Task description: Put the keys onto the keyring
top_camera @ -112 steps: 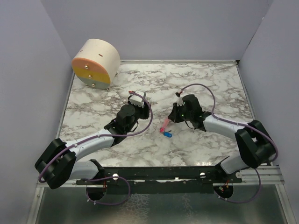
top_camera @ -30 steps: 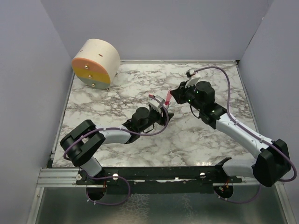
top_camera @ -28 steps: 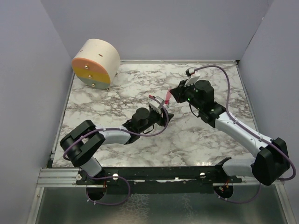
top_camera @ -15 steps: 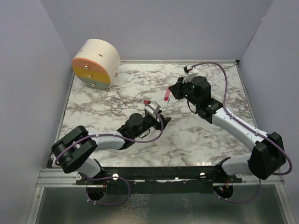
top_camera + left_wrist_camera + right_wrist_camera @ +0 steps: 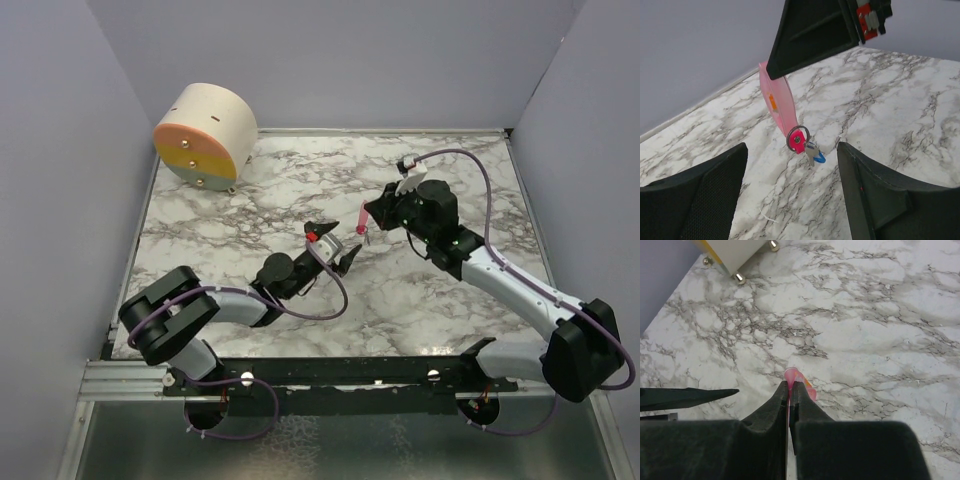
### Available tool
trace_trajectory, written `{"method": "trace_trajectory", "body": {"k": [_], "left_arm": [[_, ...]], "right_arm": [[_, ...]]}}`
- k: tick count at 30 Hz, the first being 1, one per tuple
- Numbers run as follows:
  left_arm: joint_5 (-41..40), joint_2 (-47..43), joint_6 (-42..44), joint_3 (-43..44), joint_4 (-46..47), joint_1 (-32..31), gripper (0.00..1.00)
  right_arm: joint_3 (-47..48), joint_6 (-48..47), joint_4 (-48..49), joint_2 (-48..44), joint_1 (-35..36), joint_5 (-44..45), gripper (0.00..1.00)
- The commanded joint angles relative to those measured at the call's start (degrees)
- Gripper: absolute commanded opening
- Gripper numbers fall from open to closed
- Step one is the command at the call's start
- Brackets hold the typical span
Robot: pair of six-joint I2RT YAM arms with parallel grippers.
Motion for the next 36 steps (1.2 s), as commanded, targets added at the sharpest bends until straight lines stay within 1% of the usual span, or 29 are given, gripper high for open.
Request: {"method": "trace_trajectory", "body": {"k": [1, 4, 8, 15, 26, 36], "left_arm": [[3.9, 5.6, 9.4, -0.7, 12.2, -0.2, 0.75], [6.4, 8.2, 10.9, 1.4, 10.9, -0.2, 0.75], [6.9, 11.8, 12.0, 1.7, 16.6, -0.2, 0.75], [7.1, 16.0, 13.2, 4.5, 17.8, -0.2, 0.75], [10.2, 18.3, 12.3, 7.1, 15.7, -0.2, 0.74], [13.5, 18.6, 10.5, 5.9, 15.9, -0.2, 0.74]], "right_arm": [[-0.7, -0.1, 0.6, -2.8, 0.2, -2.7, 0.01], [-1.0, -0.2, 0.6, -3.7, 0.2, -3.4, 0.01], [-1.1, -0.2, 0.3, -4.5, 0.2, -4.2, 0.01], [-1.4, -0.4, -0.3, -5.5, 0.2, -4.8, 0.01], [-0.9, -0.7, -1.0, -6.0, 0.2, -4.3, 0.01], [0.2, -1.0, -1.3, -5.9, 0.2, -4.0, 0.01]]}}
